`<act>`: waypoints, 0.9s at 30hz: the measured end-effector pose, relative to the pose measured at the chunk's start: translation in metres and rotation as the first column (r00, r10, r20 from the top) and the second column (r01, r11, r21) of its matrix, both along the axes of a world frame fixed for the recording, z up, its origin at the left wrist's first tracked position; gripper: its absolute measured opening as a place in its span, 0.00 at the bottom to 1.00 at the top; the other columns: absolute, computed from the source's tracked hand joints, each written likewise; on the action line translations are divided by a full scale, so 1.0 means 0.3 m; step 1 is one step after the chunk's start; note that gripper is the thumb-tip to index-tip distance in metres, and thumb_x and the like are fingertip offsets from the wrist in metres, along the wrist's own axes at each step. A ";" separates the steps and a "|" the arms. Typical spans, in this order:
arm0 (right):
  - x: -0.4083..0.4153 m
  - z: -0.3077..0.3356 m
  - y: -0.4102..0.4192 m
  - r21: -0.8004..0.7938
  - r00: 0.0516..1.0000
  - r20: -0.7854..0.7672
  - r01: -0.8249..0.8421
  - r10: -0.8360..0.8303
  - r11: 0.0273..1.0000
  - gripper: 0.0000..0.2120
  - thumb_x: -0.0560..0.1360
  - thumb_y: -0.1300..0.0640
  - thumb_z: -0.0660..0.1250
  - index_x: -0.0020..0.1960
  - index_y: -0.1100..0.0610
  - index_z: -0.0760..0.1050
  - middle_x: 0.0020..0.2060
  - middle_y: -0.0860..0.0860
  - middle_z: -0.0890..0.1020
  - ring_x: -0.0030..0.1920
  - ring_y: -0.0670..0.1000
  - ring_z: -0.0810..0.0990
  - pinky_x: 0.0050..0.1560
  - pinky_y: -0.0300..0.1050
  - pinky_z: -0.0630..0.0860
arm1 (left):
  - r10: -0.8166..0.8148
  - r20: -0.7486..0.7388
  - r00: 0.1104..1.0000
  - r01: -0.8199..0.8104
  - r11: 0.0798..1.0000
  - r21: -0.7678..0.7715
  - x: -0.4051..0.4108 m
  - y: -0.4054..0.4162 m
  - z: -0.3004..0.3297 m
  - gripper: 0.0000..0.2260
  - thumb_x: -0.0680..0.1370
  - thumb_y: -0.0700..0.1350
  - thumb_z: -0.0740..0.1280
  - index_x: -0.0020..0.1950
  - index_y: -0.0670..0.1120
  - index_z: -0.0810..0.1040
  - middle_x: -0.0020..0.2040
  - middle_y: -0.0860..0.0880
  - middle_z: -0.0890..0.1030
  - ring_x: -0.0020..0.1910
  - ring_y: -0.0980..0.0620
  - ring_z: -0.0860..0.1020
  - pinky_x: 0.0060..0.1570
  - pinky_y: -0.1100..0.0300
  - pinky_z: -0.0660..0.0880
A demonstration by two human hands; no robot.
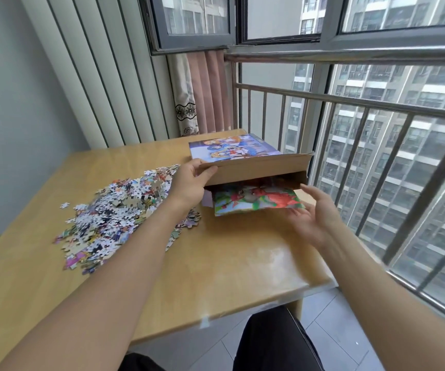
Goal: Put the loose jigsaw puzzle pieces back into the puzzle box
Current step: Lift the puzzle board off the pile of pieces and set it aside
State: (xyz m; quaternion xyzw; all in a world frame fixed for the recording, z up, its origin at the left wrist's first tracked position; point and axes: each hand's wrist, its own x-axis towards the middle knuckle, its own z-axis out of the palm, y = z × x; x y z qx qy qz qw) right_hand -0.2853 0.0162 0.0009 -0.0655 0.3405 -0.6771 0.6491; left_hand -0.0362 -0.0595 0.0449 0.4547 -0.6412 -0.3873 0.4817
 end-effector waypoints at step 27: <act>0.181 -0.066 -0.108 -0.185 -0.025 -0.982 -0.097 -0.188 0.978 0.17 0.69 0.59 0.73 0.57 0.47 0.82 0.49 0.41 0.84 0.52 0.39 0.82 0.55 0.31 0.76 | 0.003 0.016 1.000 -0.002 0.999 -0.035 0.012 -0.018 -0.025 0.08 0.81 0.45 0.68 0.58 0.46 0.83 0.53 0.52 0.85 0.52 0.55 0.81 0.56 0.55 0.77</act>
